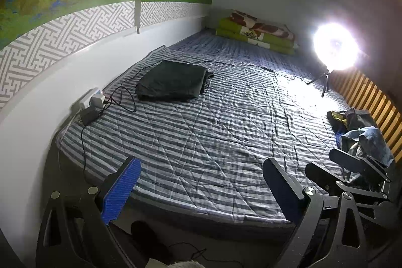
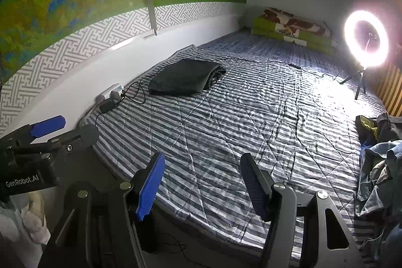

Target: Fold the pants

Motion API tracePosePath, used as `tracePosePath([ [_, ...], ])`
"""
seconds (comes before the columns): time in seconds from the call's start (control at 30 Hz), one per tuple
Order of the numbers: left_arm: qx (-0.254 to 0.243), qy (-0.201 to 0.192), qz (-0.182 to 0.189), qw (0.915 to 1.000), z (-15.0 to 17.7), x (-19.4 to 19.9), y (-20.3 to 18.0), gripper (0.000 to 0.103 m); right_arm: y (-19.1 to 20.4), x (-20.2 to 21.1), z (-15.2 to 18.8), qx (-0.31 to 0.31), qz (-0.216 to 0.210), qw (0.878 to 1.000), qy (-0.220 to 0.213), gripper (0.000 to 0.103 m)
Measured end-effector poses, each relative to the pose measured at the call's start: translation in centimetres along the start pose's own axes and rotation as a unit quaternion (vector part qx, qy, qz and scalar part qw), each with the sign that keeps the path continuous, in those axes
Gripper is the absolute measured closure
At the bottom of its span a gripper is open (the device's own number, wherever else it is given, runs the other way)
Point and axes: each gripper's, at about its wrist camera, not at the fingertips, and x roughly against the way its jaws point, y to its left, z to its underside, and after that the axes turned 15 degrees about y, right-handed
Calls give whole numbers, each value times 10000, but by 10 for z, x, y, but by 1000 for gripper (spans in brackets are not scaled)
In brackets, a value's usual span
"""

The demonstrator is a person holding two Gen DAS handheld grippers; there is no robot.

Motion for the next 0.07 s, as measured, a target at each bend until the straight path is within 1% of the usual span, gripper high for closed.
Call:
tracePosePath([
  [0.07,6,-6,-43,10000,-2,-3,2,3,0,-2,0,-1,3,10000,16,44],
])
